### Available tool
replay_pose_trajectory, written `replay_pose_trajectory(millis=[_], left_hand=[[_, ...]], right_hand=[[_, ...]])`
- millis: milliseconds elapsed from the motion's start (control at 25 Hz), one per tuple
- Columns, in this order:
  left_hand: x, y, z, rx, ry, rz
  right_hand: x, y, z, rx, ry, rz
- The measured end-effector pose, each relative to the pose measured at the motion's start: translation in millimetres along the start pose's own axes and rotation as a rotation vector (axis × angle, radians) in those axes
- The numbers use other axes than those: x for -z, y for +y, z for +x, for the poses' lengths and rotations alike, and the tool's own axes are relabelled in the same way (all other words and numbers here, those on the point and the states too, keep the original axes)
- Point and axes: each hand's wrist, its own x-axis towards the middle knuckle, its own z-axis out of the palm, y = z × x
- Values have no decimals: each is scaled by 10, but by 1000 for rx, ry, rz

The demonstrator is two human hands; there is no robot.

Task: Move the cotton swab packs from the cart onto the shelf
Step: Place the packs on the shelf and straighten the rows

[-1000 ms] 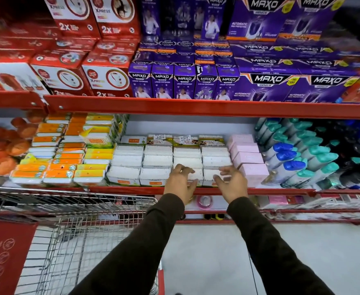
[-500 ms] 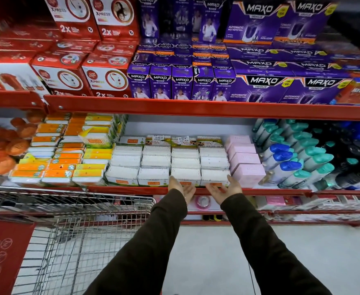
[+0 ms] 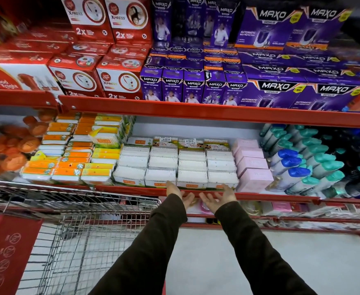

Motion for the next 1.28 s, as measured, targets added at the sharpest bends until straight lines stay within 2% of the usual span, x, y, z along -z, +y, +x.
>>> replay_pose_trajectory(millis=[200, 520, 880, 1080, 1280], left_hand=[[197, 339, 186, -167, 132, -153], [236, 502, 130, -121, 28, -128], [346, 535, 127, -81, -68, -204], [663, 782, 103, -236, 66, -276], [816, 1125, 161, -257, 32, -287]], right_hand=[[-220, 366, -50, -107, -30, 56], [-390, 443, -43, -109, -53, 75], [-436, 593, -194, -56, -42, 64], [-526, 967, -104, -117, -72, 22], [-783, 1231, -58, -159, -112, 5]])
